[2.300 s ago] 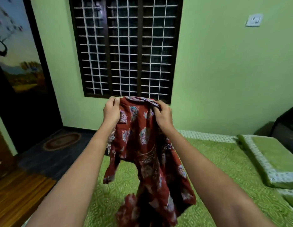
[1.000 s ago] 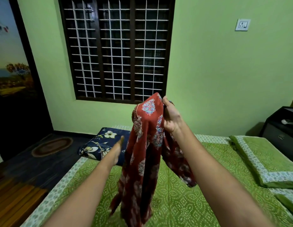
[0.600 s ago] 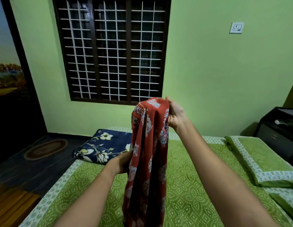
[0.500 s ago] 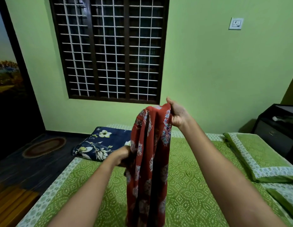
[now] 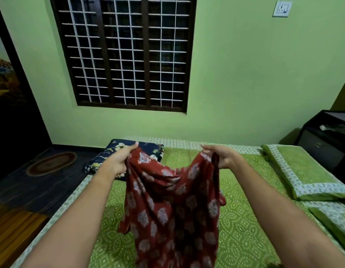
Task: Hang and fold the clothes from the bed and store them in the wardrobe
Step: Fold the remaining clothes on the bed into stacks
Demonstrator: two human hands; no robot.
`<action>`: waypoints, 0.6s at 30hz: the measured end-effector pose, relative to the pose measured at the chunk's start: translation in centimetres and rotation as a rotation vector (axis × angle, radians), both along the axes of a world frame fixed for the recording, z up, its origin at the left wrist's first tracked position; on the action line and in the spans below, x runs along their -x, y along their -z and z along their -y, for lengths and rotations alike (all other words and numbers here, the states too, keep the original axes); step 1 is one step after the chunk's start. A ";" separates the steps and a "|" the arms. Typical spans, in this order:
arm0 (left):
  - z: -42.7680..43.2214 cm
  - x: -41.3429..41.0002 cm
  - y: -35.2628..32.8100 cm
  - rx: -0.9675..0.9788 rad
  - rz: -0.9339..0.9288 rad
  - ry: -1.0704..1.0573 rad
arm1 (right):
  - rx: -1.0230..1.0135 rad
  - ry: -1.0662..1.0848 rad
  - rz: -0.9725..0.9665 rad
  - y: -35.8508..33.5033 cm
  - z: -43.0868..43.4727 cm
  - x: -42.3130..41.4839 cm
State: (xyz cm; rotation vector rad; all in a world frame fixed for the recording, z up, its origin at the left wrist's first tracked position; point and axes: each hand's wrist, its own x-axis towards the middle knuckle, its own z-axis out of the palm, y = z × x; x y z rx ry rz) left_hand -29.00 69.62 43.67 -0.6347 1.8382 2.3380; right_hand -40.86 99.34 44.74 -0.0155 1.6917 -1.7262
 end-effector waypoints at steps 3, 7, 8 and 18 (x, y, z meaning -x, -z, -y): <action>0.5 0.8 -0.1 -0.120 -0.170 -0.164 | 0.375 0.038 0.054 -0.8 -0.9 0.0; 0.9 2.3 1.2 0.349 -0.201 -0.267 | -0.509 0.036 -0.226 0.8 -0.3 0.1; 1.1 2.5 1.5 0.582 -0.171 -0.287 | -0.623 0.128 -0.325 1.3 -0.1 0.5; -3.3 -0.7 -1.0 0.895 -0.287 -0.684 | -0.258 0.502 -0.681 2.2 1.6 -0.4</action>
